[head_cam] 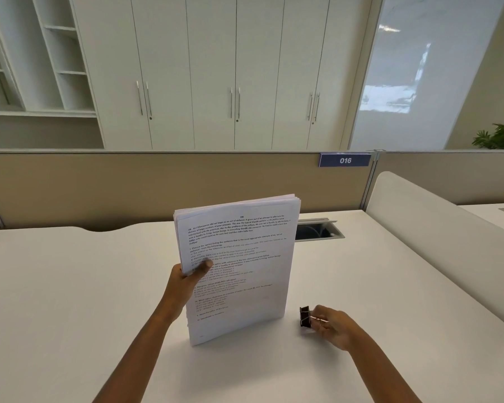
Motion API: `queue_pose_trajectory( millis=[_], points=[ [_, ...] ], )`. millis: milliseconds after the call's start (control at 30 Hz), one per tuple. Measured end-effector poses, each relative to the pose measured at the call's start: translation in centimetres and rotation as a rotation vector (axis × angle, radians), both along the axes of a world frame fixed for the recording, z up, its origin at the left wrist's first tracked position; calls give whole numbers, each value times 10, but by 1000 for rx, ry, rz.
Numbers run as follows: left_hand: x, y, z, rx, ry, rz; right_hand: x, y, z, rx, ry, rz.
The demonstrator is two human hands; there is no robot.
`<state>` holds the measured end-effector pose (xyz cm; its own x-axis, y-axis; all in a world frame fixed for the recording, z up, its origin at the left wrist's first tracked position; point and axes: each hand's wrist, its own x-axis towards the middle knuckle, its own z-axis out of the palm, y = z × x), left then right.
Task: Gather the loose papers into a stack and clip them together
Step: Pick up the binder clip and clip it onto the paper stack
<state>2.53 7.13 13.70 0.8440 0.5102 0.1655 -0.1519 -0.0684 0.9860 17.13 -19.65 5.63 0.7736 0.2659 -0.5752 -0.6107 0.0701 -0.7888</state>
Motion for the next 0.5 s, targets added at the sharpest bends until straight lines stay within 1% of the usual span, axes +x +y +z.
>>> queue_pose_trajectory(
  millis=[167, 333, 500],
  points=[
    [0, 0, 1, -4, -2, -2, -5, 1, 5, -34, -10, -2],
    [0, 0, 0, -3, 4, -2, -8, 2, 6, -92, -92, -3],
    [-1, 1, 0, 10, 4, 6, -10, 2, 16, -237, -209, -6]
  ],
)
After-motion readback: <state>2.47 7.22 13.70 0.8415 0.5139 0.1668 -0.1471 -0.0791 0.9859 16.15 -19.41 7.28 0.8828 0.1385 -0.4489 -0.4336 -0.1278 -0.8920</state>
